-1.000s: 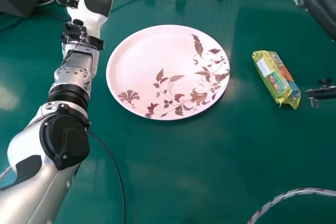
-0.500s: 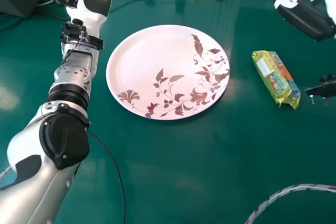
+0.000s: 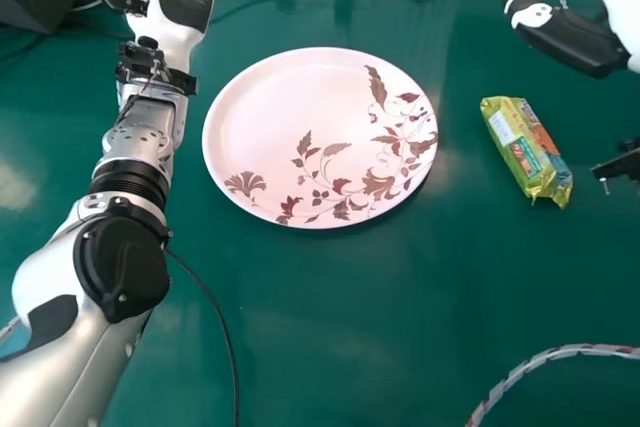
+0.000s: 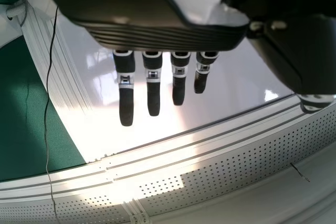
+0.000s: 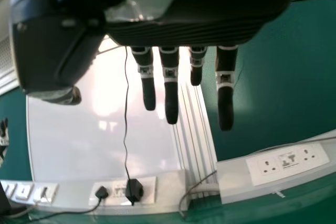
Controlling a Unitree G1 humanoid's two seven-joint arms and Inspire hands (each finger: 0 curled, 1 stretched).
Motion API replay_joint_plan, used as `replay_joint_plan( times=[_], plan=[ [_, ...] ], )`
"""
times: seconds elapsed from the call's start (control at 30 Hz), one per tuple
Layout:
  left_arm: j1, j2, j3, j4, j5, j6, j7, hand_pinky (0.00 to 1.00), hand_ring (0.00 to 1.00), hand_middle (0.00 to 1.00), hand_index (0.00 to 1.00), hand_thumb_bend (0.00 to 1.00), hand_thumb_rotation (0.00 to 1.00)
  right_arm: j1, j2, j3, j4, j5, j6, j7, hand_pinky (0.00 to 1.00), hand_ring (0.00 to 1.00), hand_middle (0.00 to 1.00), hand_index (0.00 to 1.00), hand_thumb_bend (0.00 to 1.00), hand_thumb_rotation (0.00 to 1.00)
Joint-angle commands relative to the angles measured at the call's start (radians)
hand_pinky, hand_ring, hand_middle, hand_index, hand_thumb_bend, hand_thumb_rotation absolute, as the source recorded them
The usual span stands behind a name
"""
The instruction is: Pick up biscuit and place it in the plate
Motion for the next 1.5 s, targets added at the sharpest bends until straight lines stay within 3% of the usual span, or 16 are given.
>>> replay_joint_plan(
  times=[0.0, 0.3, 0.6, 0.8, 0.93, 1.07, 1.23, 1.47],
  plan=[
    [-0.01, 0.008, -0.002, 0.002, 0.005, -0.005, 0.004, 0.62, 0.81, 0.91, 1.0, 0.92, 0.67, -0.022, -0.022, 0.018, 0.007, -0.05, -0.01, 0.021, 0.44, 0.65, 0.75, 0.84, 0.7, 0.33],
    [-0.011, 0.009, -0.001, 0.005, 0.005, -0.005, 0.006, 0.62, 0.8, 0.89, 0.99, 0.93, 0.66, -0.055, -0.006, 0.059, 0.039, -0.162, -0.027, 0.085, 0.45, 0.65, 0.77, 0.85, 0.71, 0.32],
    [-0.01, 0.01, -0.004, 0.008, 0.009, -0.011, 0.003, 0.59, 0.81, 0.94, 0.98, 0.96, 0.65, -0.097, 0.031, 0.103, 0.086, -0.256, -0.025, 0.158, 0.45, 0.66, 0.78, 0.87, 0.73, 0.32],
    [-0.009, 0.013, -0.005, 0.012, 0.009, -0.003, -0.02, 0.64, 0.84, 0.94, 0.98, 1.0, 0.65, -0.099, 0.057, 0.117, 0.121, -0.302, -0.04, 0.168, 0.43, 0.63, 0.79, 0.88, 0.69, 0.35],
    [-0.008, 0.012, -0.011, 0.008, 0.016, -0.014, -0.022, 0.67, 0.83, 0.93, 0.98, 1.0, 0.67, -0.098, 0.07, 0.126, 0.144, -0.331, -0.049, 0.167, 0.48, 0.69, 0.83, 0.88, 0.7, 0.42],
    [-0.005, 0.008, -0.012, 0.005, 0.022, -0.031, -0.028, 0.72, 0.83, 0.93, 0.98, 1.0, 0.69, -0.095, 0.073, 0.129, 0.163, -0.347, -0.065, 0.165, 0.59, 0.81, 0.88, 0.92, 0.75, 0.5],
    [-0.004, 0.005, -0.013, 0.006, 0.023, -0.042, -0.037, 0.77, 0.85, 0.94, 0.98, 1.0, 0.66, -0.097, 0.087, 0.138, 0.181, -0.377, -0.067, 0.171, 0.66, 0.86, 0.92, 0.96, 0.78, 0.61],
    [-0.007, 0.003, -0.005, 0.005, 0.014, -0.038, -0.016, 0.79, 0.85, 0.94, 0.98, 1.0, 0.7, -0.099, 0.092, 0.142, 0.21, -0.403, -0.082, 0.182, 0.66, 0.86, 0.93, 0.95, 0.82, 0.66]
  ],
)
